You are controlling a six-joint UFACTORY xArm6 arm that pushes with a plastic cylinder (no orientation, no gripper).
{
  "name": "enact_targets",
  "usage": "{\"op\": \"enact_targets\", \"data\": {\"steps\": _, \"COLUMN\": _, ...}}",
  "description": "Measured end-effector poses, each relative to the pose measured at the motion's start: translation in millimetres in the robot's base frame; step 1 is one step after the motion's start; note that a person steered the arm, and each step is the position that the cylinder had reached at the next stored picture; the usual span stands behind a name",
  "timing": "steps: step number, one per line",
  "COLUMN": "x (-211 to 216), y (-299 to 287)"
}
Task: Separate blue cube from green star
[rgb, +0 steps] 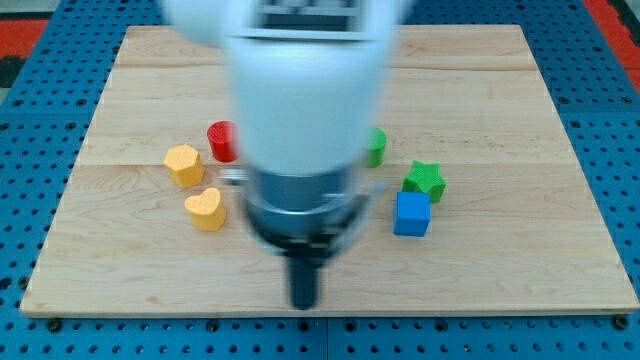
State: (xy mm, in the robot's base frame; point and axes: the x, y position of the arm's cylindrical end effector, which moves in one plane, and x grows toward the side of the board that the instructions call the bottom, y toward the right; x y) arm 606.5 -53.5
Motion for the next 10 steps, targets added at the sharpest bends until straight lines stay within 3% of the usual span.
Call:
{"op": "enact_targets", "data": {"steps": 1, "x": -4, "y": -75}}
{"op": "enact_targets", "data": {"steps": 3, "x": -4, "y": -79}}
{"op": "enact_targets", "data": {"steps": 5, "x": 12, "y": 0}}
{"op": "enact_targets", "data": {"steps": 7, "x": -6, "y": 162}}
{"op": "enact_targets", "data": {"steps": 8, "x": -51, "y": 163}}
{"op": "enact_targets", "data": {"steps": 10, "x": -72, "y": 163}}
